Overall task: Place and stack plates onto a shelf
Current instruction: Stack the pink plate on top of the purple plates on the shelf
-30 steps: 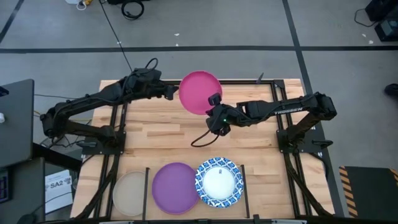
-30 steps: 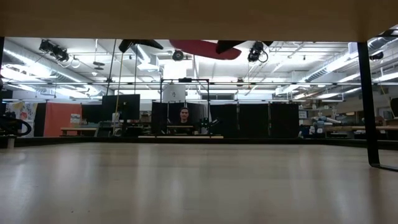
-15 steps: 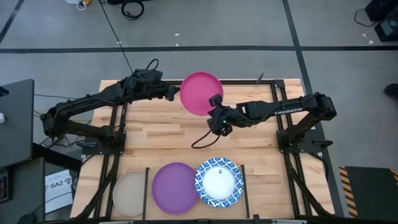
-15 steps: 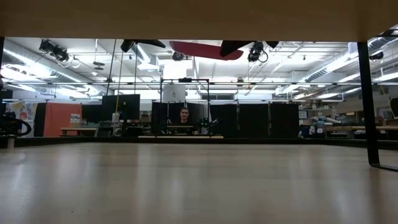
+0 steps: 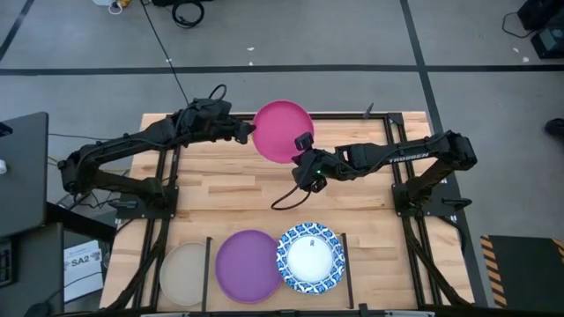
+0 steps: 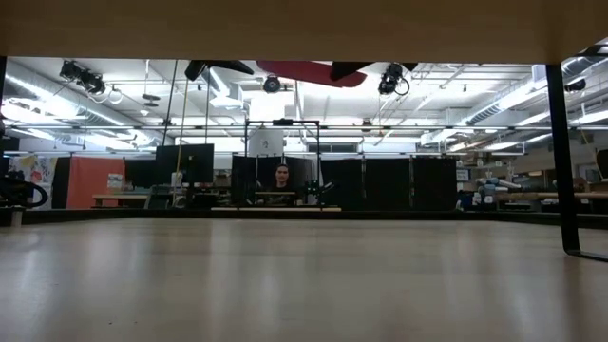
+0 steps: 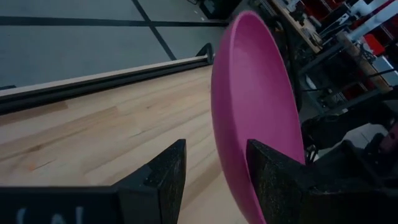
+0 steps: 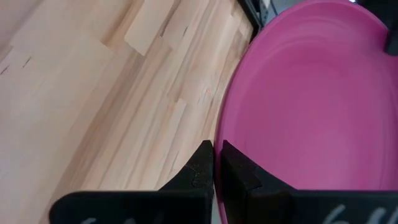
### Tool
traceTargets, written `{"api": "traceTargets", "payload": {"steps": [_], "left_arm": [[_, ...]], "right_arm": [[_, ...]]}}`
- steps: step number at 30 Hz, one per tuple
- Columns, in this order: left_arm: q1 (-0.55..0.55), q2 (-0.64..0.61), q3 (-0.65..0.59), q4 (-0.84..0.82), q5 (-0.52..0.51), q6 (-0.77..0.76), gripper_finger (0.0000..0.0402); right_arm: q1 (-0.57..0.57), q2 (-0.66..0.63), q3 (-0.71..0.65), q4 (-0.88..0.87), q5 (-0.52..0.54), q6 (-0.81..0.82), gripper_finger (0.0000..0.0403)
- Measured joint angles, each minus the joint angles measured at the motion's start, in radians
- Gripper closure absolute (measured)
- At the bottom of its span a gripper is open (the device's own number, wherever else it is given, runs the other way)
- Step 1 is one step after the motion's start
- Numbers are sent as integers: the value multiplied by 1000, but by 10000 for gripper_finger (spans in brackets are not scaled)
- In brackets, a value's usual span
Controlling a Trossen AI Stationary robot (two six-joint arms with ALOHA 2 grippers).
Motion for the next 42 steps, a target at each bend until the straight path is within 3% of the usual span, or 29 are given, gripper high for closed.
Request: {"api": "traceTargets", "payload": {"steps": [10, 28, 42], "left_arm": [[0, 0, 0, 0, 9, 0, 235], [1, 0, 0, -1, 4, -7, 354], [1, 0, 0, -5, 2, 7, 364]], "right_arm": [[0, 0, 0, 44, -5, -44, 385], [0, 0, 0, 52, -8, -50, 385], [1, -2, 0, 133, -58, -39, 349]]}}
